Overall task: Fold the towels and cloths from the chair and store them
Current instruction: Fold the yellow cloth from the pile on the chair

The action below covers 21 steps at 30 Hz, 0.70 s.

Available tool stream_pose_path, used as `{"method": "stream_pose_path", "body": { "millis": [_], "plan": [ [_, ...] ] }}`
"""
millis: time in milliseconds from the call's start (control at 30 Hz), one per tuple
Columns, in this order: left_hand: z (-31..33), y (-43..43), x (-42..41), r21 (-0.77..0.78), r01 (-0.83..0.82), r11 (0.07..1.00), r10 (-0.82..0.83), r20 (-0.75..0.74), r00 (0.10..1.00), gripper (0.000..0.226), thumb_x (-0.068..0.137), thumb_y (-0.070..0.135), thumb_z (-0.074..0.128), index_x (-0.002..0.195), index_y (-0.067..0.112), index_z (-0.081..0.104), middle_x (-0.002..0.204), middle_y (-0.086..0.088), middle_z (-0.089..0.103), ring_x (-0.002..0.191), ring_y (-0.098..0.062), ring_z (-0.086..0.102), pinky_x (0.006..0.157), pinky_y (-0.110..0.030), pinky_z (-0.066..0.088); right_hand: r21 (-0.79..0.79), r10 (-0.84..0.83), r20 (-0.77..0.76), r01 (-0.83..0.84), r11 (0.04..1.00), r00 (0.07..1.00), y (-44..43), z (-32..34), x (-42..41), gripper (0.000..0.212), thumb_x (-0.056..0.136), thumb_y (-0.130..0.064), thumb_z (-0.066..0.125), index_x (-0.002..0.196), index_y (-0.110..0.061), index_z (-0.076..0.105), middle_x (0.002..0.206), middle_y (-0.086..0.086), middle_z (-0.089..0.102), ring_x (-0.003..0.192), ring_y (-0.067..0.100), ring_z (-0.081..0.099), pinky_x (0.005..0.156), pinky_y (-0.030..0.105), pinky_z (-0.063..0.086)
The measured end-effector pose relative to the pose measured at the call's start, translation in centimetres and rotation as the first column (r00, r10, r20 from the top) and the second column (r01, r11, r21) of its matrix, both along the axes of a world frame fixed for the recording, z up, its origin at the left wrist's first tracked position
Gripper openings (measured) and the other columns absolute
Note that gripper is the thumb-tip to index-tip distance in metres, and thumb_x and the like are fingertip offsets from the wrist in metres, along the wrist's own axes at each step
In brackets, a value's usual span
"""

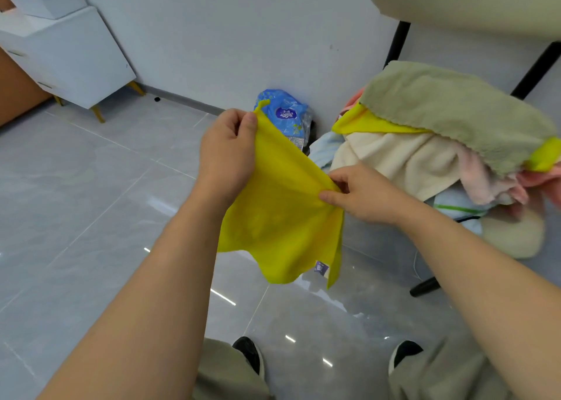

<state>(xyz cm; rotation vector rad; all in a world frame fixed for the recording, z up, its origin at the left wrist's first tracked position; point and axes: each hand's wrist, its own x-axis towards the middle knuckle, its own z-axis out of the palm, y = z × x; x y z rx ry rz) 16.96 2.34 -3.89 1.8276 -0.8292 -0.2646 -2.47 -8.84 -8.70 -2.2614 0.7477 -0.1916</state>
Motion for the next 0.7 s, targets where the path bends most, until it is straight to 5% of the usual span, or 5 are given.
{"method": "stream_pose_path", "body": {
  "millis": [167,300,433,600,700],
  "plan": [
    [0.4,0.4,0.3,-0.114,-0.146,0.983,0.145,-0.011,0.989,0.024,0.103,0.032,0.049,0.09,0.018,0.065,0.067,0.012,0.051,0.059,0.003,0.045,0.064,-0.026,0.04,-0.054,-0.042,-0.168,0.033,0.998,0.985,0.0,-0.7,0.0,0.032,0.104,-0.032,0.05,0.076,-0.017,0.045,0.072,0.0,0.052,0.071,0.019,0.049,0.061,0.036,0.028],
    [0.8,0.8,0.7,-0.16,-0.239,0.958,0.232,-0.062,0.971,0.029,0.101,0.031,0.048,0.075,0.023,0.057,0.055,0.014,0.042,0.054,-0.001,0.038,0.06,-0.028,0.034,-0.094,-0.06,-0.261,0.037,0.995,0.964,0.0,-1.3,-0.2,0.011,0.102,-0.019,0.047,0.095,-0.012,0.051,0.099,0.01,0.057,0.097,0.031,0.054,0.07,0.035,0.032],
    [0.4,1.0,0.8,-0.119,-0.259,0.958,0.248,-0.104,0.963,0.035,0.1,0.036,0.051,0.067,0.027,0.05,0.055,0.013,0.04,0.053,-0.001,0.037,0.057,-0.027,0.033,-0.075,-0.107,-0.277,0.089,0.993,0.955,-0.4,-1.4,-0.2,0.013,0.101,-0.021,0.049,0.112,-0.014,0.052,0.113,0.014,0.063,0.103,0.033,0.058,0.079,0.039,0.044],
    [-0.2,1.2,0.9,-0.047,-0.203,0.978,0.2,-0.057,0.978,0.033,0.097,0.047,0.058,0.074,0.024,0.05,0.067,0.011,0.047,0.057,-0.002,0.042,0.059,-0.024,0.039,0.105,-0.077,-0.036,0.081,0.991,0.996,-0.4,-0.2,0.0,0.021,0.101,-0.024,0.055,0.12,-0.032,0.048,0.085,0.003,0.066,0.078,0.021,0.058,0.064,0.034,0.041],
    [-0.5,1.3,1.0,0.003,-0.2,0.98,0.2,-0.052,0.978,0.019,0.094,0.035,0.064,0.084,0.023,0.052,0.074,0.009,0.051,0.065,-0.008,0.049,0.067,-0.032,0.044,0.293,-0.031,0.12,-0.006,0.956,0.992,0.0,1.2,-0.2,0.057,0.104,-0.014,0.051,0.138,-0.058,0.041,0.065,0.007,0.056,0.056,0.017,0.046,0.052,0.031,0.043]
  ]
}}
